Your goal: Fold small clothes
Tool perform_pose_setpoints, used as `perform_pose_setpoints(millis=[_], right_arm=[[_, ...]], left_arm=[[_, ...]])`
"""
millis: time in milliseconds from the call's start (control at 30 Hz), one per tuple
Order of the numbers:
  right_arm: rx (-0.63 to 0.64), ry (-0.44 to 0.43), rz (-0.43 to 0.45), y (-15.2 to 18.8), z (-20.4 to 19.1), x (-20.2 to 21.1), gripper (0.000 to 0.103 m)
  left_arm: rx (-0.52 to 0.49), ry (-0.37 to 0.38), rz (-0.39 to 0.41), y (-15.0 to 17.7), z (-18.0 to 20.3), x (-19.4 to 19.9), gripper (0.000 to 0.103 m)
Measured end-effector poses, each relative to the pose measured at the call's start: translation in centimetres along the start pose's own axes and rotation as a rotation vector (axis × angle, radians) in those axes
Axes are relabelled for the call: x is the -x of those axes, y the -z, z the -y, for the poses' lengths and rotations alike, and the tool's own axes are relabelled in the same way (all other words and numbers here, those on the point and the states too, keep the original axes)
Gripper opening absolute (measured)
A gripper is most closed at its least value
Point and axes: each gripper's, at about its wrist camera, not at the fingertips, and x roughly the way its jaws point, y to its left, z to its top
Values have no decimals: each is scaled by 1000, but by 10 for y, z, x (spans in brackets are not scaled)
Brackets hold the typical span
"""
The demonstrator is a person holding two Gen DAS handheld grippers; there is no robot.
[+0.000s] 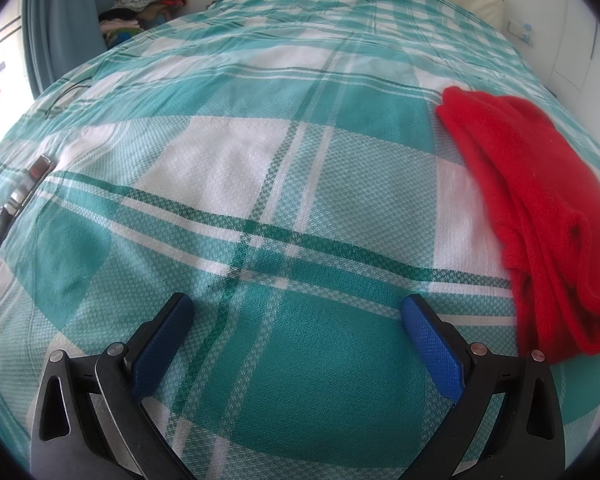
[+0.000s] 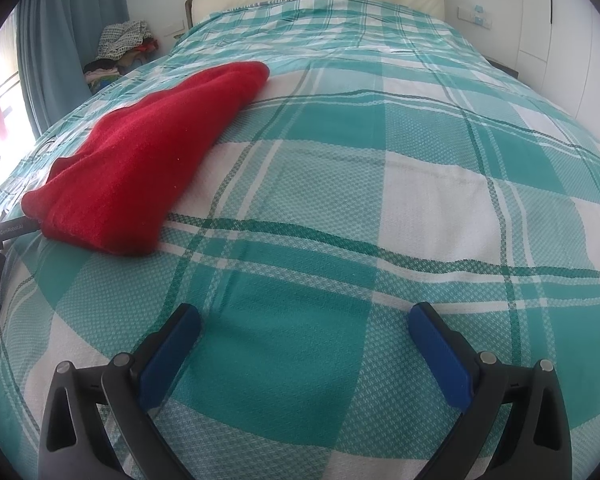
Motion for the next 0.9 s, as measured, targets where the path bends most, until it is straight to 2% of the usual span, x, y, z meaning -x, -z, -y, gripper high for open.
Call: perform_pose_setpoints(millis=[900], right_arm=[[-5, -7, 1, 0, -1, 1, 103]], left_arm=[[-4, 5, 3, 0, 0, 1, 103]])
